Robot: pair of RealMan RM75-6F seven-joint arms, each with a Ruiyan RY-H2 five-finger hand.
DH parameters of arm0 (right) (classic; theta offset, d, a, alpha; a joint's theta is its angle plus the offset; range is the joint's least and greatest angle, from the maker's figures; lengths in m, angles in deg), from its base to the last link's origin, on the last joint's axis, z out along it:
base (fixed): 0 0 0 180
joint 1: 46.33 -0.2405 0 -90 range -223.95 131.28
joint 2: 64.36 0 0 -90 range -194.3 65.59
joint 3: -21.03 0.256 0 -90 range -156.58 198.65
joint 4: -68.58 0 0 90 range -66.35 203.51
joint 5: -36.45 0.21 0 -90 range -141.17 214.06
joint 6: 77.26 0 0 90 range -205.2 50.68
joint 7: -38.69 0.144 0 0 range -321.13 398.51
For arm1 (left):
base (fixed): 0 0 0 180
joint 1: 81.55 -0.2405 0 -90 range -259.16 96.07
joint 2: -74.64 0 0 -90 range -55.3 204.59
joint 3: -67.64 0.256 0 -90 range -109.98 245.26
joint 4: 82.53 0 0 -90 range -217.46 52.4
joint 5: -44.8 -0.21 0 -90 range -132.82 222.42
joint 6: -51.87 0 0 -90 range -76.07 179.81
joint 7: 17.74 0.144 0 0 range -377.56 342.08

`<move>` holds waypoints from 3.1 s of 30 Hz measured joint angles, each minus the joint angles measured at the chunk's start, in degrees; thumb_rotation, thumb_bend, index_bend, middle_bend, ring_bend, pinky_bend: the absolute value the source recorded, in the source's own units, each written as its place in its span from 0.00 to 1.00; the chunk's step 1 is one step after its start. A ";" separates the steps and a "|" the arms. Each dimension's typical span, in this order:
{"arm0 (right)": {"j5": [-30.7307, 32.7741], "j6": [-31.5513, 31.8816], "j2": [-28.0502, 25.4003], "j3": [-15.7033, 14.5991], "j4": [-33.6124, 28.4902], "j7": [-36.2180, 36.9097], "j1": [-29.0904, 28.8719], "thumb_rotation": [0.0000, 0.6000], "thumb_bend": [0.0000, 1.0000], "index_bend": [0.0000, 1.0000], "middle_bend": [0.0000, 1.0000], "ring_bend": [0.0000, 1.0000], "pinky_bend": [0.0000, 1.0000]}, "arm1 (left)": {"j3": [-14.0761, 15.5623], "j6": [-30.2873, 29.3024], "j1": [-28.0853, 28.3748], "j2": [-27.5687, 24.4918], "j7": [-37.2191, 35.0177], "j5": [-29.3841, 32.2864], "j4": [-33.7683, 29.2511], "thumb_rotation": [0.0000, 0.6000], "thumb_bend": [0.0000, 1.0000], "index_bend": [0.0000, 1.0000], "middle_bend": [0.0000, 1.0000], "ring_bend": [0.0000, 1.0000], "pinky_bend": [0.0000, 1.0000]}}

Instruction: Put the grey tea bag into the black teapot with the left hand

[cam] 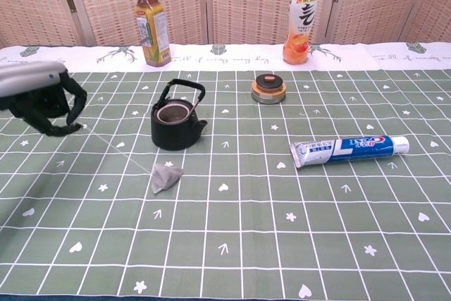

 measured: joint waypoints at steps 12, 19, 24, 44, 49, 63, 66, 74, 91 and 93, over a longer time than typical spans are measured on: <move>-0.70 0.86 -0.41 -0.27 -0.37 0.45 0.41 1.00 0.36 0.00 0.00 0.00 0.00 | -5.62 -8.09 -1.45 -8.36 -0.19 -2.03 -9.77 1.00 0.47 0.69 1.00 1.00 1.00; -0.23 1.22 -0.45 0.01 -0.64 0.65 0.63 1.00 0.36 0.00 0.00 0.00 0.00 | -8.19 -9.39 -0.56 -11.97 2.76 -2.23 -15.50 1.00 0.49 0.69 1.00 1.00 1.00; 1.33 0.48 -0.50 0.40 -0.90 1.28 0.66 1.00 0.37 0.00 0.00 0.00 0.00 | -10.11 -7.59 1.97 -12.97 4.51 -0.64 -16.74 1.00 0.48 0.69 1.00 1.00 1.00; 8.01 -5.03 -0.99 3.20 1.75 5.93 -1.05 1.00 0.37 0.00 0.00 0.00 0.00 | -13.85 0.93 11.38 -9.89 1.97 5.93 -10.05 1.00 0.48 0.67 1.00 1.00 1.00; 8.87 -5.77 -1.06 3.64 2.31 6.35 -1.32 1.00 0.36 0.00 0.00 0.00 0.00 | -13.94 3.02 13.24 -8.88 0.94 6.70 -8.02 1.00 0.48 0.66 1.00 1.00 1.00; 9.01 -6.28 -1.23 3.79 2.68 7.49 -1.56 1.00 0.36 0.00 0.00 0.00 0.00 | -11.80 6.05 14.66 -6.53 -5.27 2.88 -4.12 1.00 0.48 0.65 1.00 1.00 1.00; 8.73 -5.99 -1.34 3.72 2.58 7.49 -1.44 1.00 0.36 0.00 0.00 0.00 0.00 | -11.20 6.72 14.83 -5.61 -6.51 2.26 -2.52 1.00 0.48 0.64 1.00 1.00 1.00; 9.13 -5.60 -1.43 3.92 2.46 7.27 -1.17 1.00 0.37 0.00 0.00 0.00 0.00 | -10.36 8.17 15.96 -3.15 -9.60 0.52 1.00 1.00 0.48 0.64 1.00 1.00 1.00; 8.97 -5.23 -1.74 3.94 2.64 7.69 -0.90 1.00 0.37 0.00 0.00 0.00 0.00 | -11.11 6.49 17.29 -3.01 -8.00 1.12 0.37 1.00 0.48 0.64 1.00 1.00 1.00; 9.03 -5.22 -1.66 3.98 2.65 7.49 -0.90 1.00 0.36 0.00 0.00 0.00 0.00 | -10.72 6.56 17.10 -2.94 -8.31 1.05 0.94 1.00 0.48 0.64 1.00 1.00 1.00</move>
